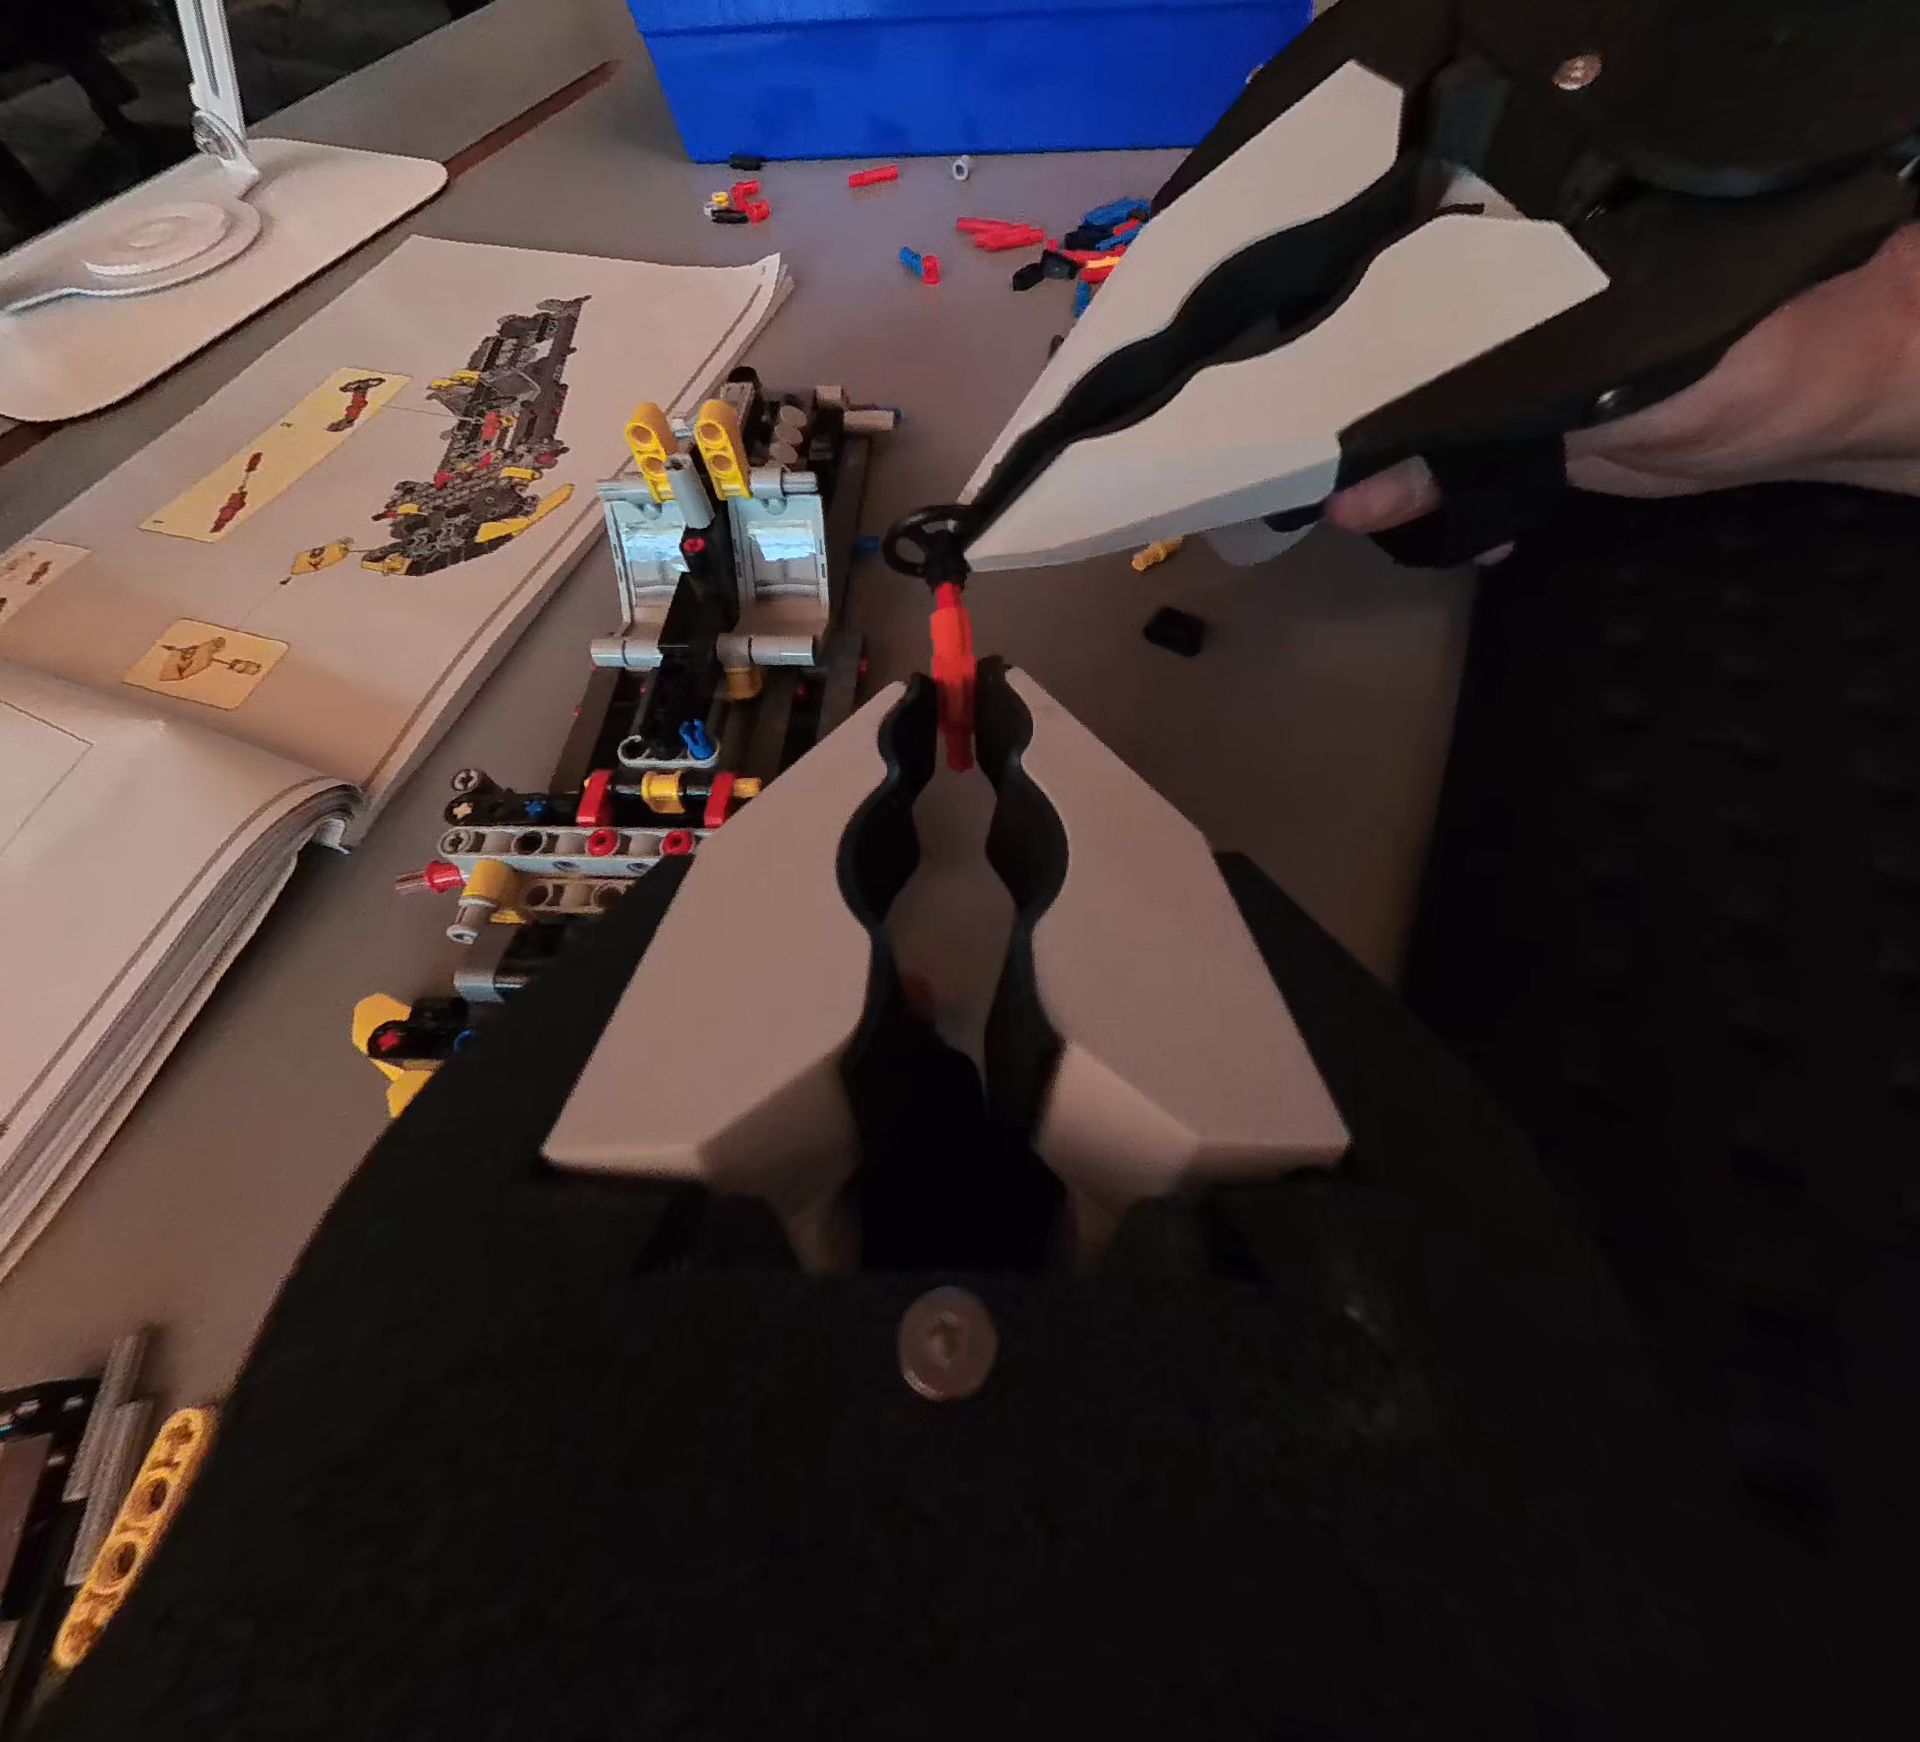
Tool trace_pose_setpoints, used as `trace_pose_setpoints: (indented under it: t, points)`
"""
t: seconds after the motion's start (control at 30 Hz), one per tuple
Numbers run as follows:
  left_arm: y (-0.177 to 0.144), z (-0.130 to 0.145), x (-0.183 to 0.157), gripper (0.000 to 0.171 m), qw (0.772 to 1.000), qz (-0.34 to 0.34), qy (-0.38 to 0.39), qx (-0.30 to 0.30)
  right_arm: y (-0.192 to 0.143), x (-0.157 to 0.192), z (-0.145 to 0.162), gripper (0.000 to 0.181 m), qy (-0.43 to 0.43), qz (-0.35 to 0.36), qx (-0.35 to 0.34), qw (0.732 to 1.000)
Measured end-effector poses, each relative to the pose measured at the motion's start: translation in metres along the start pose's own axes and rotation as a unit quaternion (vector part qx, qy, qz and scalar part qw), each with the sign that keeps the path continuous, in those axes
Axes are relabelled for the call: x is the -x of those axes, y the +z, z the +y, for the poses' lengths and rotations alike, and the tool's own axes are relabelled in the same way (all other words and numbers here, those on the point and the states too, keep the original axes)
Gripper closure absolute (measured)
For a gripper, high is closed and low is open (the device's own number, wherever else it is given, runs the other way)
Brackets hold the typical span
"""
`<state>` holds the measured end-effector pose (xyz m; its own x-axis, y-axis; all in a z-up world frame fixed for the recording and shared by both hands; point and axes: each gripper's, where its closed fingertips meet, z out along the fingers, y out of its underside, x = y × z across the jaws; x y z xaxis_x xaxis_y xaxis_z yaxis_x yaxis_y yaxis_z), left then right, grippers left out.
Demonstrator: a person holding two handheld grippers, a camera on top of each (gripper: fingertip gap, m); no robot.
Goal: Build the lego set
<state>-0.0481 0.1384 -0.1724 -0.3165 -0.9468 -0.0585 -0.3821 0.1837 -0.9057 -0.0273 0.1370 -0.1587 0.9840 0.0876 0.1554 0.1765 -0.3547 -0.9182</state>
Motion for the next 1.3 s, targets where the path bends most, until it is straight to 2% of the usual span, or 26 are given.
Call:
trace_pose_setpoints:
  t: [0.07, 0.23, 0.37, 0.5, 0.57, 0.63, 0.7, 0.83, 1.03, 1.17, 1.3]
  points:
    - [0.000, -0.002, 0.000, 0.167, 1.000, -0.002, -0.004, -0.004, 0.000, -0.001, -0.001, 0.181, 0.032, -0.006, -0.002, 0.999]
    - [0.001, 0.000, -0.001, 0.167, 1.000, 0.015, -0.018, 0.000, 0.000, 0.000, 0.001, 0.181, 0.031, -0.023, -0.002, 0.999]
    - [0.000, 0.004, -0.005, 0.167, 1.000, 0.018, 0.014, 0.010, -0.002, 0.005, 0.007, 0.180, -0.026, -0.038, 0.001, 0.999]
    - [0.001, 0.005, -0.006, 0.167, 1.000, 0.023, 0.013, 0.014, -0.003, 0.005, 0.006, 0.180, -0.023, -0.034, 0.002, 0.999]
    - [0.001, 0.003, -0.008, 0.167, 0.999, 0.042, -0.009, 0.008, -0.006, 0.008, -0.005, 0.179, -0.014, -0.045, -0.030, 0.998]
    - [0.002, -0.002, -0.015, 0.166, 0.998, 0.065, -0.022, -0.002, -0.005, 0.026, -0.015, 0.180, -0.001, -0.091, -0.055, 0.994]
    - [0.002, -0.005, -0.012, 0.167, 0.998, 0.064, -0.027, -0.010, -0.004, 0.022, -0.018, 0.180, -0.082, -0.041, -0.056, 0.994]
    - [-0.005, -0.005, -0.001, 0.167, 0.999, 0.043, -0.023, -0.019, -0.008, 0.013, -0.012, 0.179, -0.063, -0.036, -0.047, 0.996]
    - [-0.003, -0.002, -0.003, 0.167, 0.999, 0.030, 0.027, -0.007, -0.014, 0.019, -0.027, 0.180, -0.031, -0.062, -0.091, 0.993]
    - [0.004, 0.004, -0.009, 0.167, 0.998, 0.029, 0.054, 0.014, -0.010, 0.033, -0.029, 0.180, -0.116, -0.042, -0.092, 0.988]
    - [0.007, 0.008, -0.010, 0.166, 0.996, 0.016, 0.082, 0.027, -0.002, 0.036, -0.017, 0.180, -0.199, -0.003, -0.053, 0.979]
